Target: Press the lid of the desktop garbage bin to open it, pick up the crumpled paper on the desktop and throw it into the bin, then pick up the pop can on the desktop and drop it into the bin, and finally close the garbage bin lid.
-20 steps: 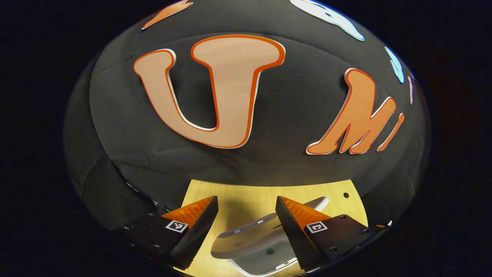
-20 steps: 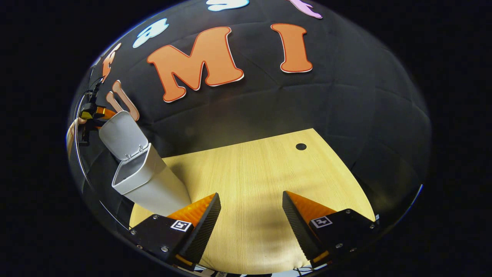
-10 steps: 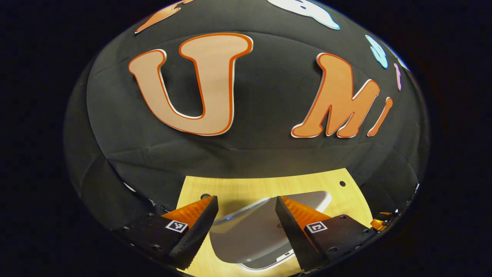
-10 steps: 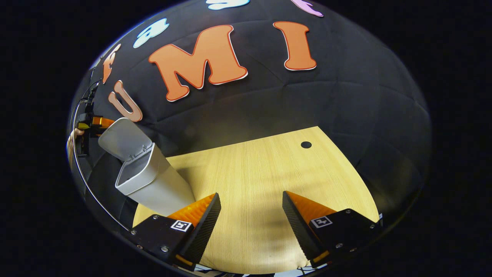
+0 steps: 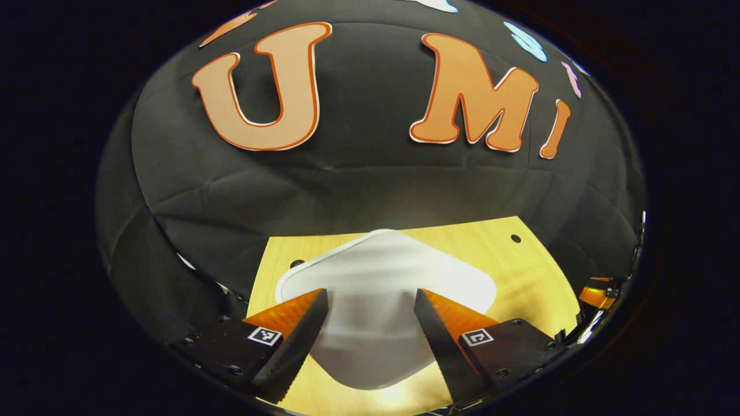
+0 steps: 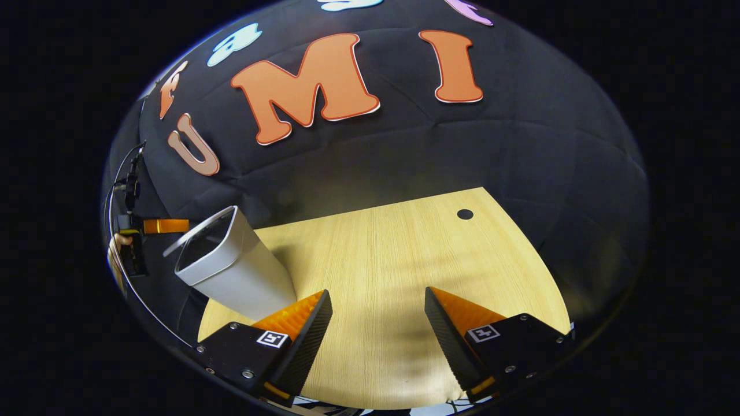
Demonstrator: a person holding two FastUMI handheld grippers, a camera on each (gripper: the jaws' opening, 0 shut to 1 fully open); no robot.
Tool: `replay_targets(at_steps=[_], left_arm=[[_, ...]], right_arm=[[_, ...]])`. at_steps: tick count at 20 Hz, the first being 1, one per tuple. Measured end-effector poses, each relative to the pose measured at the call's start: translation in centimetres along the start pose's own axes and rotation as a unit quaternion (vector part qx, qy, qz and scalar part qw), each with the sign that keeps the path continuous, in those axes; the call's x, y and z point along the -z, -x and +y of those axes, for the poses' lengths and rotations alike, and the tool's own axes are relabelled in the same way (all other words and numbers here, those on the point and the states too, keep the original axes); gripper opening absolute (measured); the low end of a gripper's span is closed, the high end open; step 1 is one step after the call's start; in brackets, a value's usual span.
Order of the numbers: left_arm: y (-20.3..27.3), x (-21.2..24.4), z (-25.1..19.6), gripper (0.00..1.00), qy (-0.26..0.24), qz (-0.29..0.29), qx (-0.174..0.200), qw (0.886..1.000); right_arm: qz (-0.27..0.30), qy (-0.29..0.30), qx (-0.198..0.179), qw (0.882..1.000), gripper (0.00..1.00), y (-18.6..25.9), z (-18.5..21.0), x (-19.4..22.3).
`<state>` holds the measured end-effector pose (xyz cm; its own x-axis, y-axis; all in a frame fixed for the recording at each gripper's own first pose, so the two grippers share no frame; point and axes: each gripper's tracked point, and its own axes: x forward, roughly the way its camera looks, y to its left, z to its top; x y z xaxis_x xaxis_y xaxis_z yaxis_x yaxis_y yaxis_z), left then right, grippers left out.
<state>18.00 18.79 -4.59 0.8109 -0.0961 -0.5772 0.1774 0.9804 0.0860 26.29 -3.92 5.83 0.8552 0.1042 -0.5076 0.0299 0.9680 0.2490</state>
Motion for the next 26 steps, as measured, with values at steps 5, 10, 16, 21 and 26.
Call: replay_targets(at_steps=[5, 10, 16, 21, 26], left_arm=[[-0.3, 1.9, -0.4, 0.95, -0.065, 0.016, -0.019, 0.998], [-0.4, 3.4, -1.2, 0.95, 0.006, 0.026, 0.020, 0.999], [-0.5, 3.4, -1.2, 0.96, -0.003, 0.012, 0.021, 1.000], [-0.1, 2.2, -0.6, 0.97, -0.001, -0.020, 0.010, 1.000], [-0.1, 3.2, -0.5, 0.96, -0.057, 0.016, -0.026, 0.998]], right_arm=[[0.012, -0.004, -0.003, 1.000, 0.97, -0.3, 0.1, 0.9], [0.021, -0.004, -0.001, 1.000, 0.96, -0.9, 0.0, 1.7], [0.027, 0.000, -0.009, 1.000, 0.97, -1.2, 1.0, 1.8], [0.019, -0.003, -0.005, 1.000, 0.97, -1.0, 0.8, 1.1], [0.018, 0.001, -0.002, 1.000, 0.97, -1.0, 0.7, 1.1]])
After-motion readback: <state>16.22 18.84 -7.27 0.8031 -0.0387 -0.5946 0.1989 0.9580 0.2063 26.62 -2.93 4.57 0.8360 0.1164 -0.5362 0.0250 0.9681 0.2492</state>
